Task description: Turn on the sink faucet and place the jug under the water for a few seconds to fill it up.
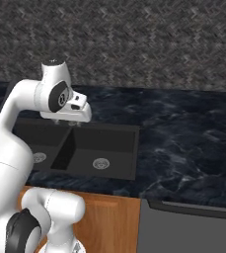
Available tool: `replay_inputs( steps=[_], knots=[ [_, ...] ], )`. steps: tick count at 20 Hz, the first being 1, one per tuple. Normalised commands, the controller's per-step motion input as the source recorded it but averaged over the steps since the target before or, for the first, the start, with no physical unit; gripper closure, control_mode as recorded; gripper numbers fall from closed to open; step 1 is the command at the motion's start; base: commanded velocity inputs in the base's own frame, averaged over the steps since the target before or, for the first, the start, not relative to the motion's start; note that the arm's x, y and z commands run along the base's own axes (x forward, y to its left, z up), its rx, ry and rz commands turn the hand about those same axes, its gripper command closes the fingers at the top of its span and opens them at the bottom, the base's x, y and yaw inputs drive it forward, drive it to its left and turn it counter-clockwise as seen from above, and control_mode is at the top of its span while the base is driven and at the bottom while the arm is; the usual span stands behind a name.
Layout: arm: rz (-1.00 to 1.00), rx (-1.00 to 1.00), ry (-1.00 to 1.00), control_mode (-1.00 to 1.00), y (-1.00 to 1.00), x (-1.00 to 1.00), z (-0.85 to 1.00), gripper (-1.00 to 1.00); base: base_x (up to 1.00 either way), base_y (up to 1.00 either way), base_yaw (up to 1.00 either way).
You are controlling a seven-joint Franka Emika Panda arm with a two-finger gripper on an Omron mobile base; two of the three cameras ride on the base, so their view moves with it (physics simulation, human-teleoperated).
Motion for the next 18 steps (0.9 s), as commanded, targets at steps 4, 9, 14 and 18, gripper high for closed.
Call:
replay_inputs(
  steps=[4,9,14,18],
  knots=[
    [0.00,0.00,0.00,-1.00,0.00,0.00,0.00,-1.00,0.00,0.00,0.00],
    [0.00,0.00,0.00,-1.00,0.00,0.00,0.00,-1.00,0.00,0.00,0.00],
    [0.00,0.00,-0.02,-1.00,0.00,0.36,-0.02,-1.00,0.00,0.00,0.00],
    [0.00,0.02,-0.04,-1.00,0.04,0.50,-0.12,-1.00,0.00,0.00,0.00]
  ],
)
